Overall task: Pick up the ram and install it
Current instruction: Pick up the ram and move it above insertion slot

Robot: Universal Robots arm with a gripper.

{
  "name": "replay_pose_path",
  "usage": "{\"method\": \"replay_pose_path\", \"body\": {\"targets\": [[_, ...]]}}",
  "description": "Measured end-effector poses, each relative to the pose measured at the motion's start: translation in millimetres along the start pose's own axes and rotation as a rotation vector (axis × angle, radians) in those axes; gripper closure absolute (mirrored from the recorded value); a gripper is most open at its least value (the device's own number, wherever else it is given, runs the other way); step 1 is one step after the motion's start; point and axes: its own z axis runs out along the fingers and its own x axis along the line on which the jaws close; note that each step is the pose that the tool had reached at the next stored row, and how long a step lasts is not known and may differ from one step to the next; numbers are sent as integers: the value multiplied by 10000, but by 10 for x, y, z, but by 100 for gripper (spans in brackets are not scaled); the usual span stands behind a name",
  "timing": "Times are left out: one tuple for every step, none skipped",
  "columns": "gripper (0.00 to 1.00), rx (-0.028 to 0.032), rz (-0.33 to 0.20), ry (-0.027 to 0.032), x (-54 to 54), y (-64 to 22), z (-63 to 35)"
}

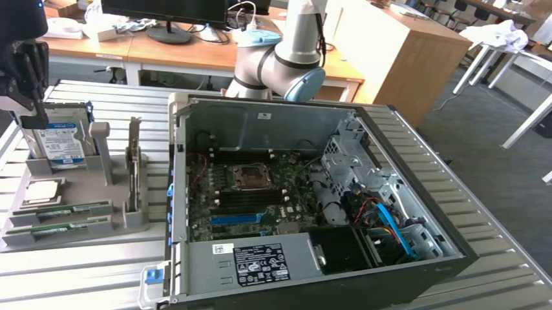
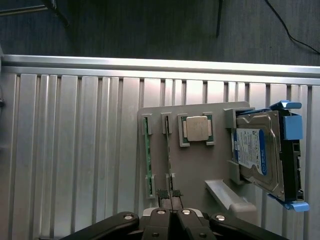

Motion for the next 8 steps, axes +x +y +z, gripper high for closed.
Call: {"method": "replay_pose_path", "body": {"targets": [[84, 0, 0, 0, 0, 0, 0], [77, 0, 0, -1, 0, 0, 0], [77, -1, 0, 0, 0, 0, 0], [70, -1, 0, 0, 0, 0, 0], [70, 0, 0, -1, 0, 0, 0], [70, 0, 0, 0, 0, 0, 0], [70, -1, 0, 0, 0, 0, 0], [70, 0, 0, 0, 0, 0, 0]]}}
